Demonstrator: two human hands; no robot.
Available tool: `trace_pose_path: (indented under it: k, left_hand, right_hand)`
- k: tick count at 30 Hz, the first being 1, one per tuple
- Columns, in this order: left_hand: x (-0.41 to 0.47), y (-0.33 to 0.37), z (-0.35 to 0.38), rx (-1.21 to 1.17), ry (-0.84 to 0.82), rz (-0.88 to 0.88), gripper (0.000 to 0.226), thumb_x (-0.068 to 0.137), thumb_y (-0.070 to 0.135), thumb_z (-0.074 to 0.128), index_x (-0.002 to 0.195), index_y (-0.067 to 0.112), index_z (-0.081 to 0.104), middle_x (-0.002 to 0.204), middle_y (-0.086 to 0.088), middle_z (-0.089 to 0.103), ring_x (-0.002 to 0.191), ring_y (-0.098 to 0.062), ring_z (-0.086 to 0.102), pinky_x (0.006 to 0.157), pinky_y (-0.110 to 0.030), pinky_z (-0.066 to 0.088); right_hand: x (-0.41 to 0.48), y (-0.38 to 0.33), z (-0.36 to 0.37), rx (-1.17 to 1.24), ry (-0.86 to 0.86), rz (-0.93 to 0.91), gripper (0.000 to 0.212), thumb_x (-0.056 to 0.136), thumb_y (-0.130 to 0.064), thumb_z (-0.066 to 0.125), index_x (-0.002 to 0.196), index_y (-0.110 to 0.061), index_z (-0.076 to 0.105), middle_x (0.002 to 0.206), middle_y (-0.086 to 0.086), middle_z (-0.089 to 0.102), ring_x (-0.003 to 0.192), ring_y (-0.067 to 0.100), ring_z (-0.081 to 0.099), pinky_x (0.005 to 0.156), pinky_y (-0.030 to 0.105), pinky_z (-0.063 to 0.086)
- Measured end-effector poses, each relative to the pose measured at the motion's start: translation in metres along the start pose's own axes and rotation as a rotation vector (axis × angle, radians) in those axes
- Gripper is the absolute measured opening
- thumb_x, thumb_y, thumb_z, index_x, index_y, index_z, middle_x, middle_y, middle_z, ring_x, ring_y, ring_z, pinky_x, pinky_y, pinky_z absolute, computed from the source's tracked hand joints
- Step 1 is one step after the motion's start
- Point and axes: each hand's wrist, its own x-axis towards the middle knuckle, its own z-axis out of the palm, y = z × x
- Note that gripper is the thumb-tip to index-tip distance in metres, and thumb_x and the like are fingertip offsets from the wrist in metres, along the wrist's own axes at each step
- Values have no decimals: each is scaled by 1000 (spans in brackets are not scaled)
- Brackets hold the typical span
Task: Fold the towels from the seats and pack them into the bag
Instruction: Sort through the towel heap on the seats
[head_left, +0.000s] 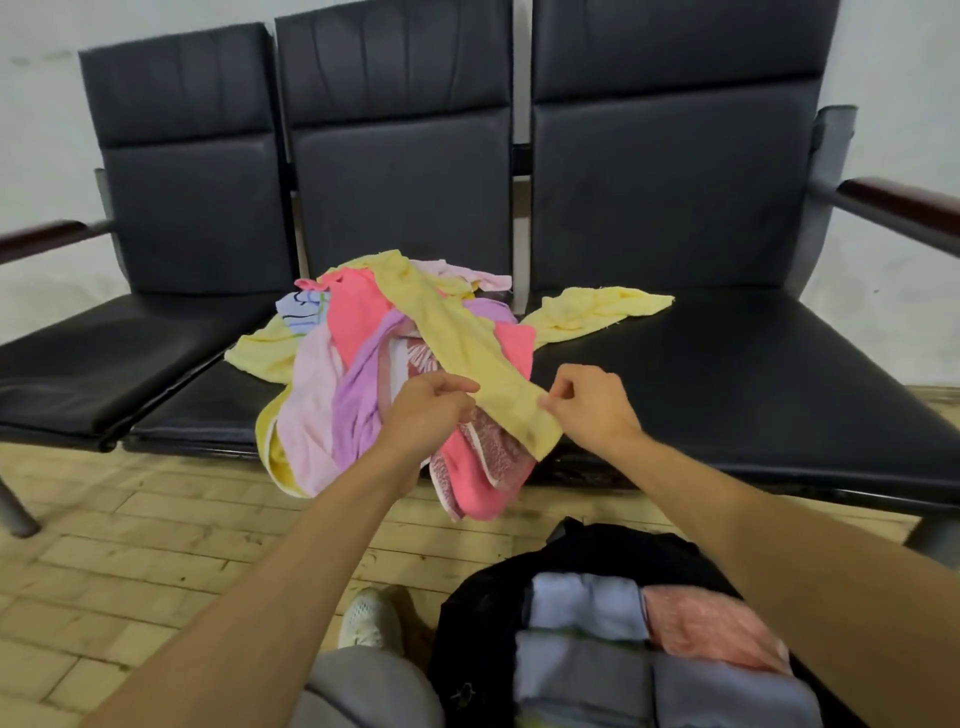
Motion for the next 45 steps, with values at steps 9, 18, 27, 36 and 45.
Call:
trace_pose_path:
  k: [9, 18, 27, 36, 45]
  left_hand:
    - [3, 14, 61, -152, -124, -113, 13, 93, 10, 52, 94, 5, 64, 96, -7, 61, 96, -22, 61, 87, -41, 52]
    - [9, 25, 125, -693, -126, -365, 43, 96, 16, 54, 137, 11, 42, 124, -14, 61, 109, -29, 62, 92, -43, 53]
    - [-18, 23, 169, -711, -83, -413, 24, 88, -13, 49, 100, 5, 59, 100, -13, 65, 87, -25, 64, 72, -33, 54]
    - [-53, 20, 166, -552, -311, -259, 34, 86, -6, 48, 114, 10, 59, 92, -9, 69, 78, -21, 68, 65, -31, 56]
    - [-54, 3, 161, -443, -256, -264, 25, 84, -7, 49, 99, 4, 66, 90, -13, 65, 79, -26, 58, 73, -36, 47]
  right_hand:
    - [-25, 37, -90, 702, -65, 3, 10, 97, -12, 56, 88, -11, 60, 91, 9, 64, 92, 20, 59, 89, 36, 46]
    - [-38, 78, -129, 658, -168, 79, 22, 103, -20, 46, 97, -14, 67, 97, 2, 64, 87, 13, 59, 70, 25, 46]
    - [-73, 117, -169, -221, -582, 30, 24, 94, -34, 58, 95, -16, 73, 108, 1, 69, 101, 16, 63, 94, 39, 49]
    - [-66, 135, -151, -594, -285, 40, 19, 95, -28, 53, 102, -11, 60, 93, 4, 64, 81, 21, 63, 75, 37, 55]
    - [-36, 115, -83, -427, -71, -59, 43, 98, -47, 50, 129, -18, 53, 122, 7, 52, 108, 22, 53, 93, 36, 45]
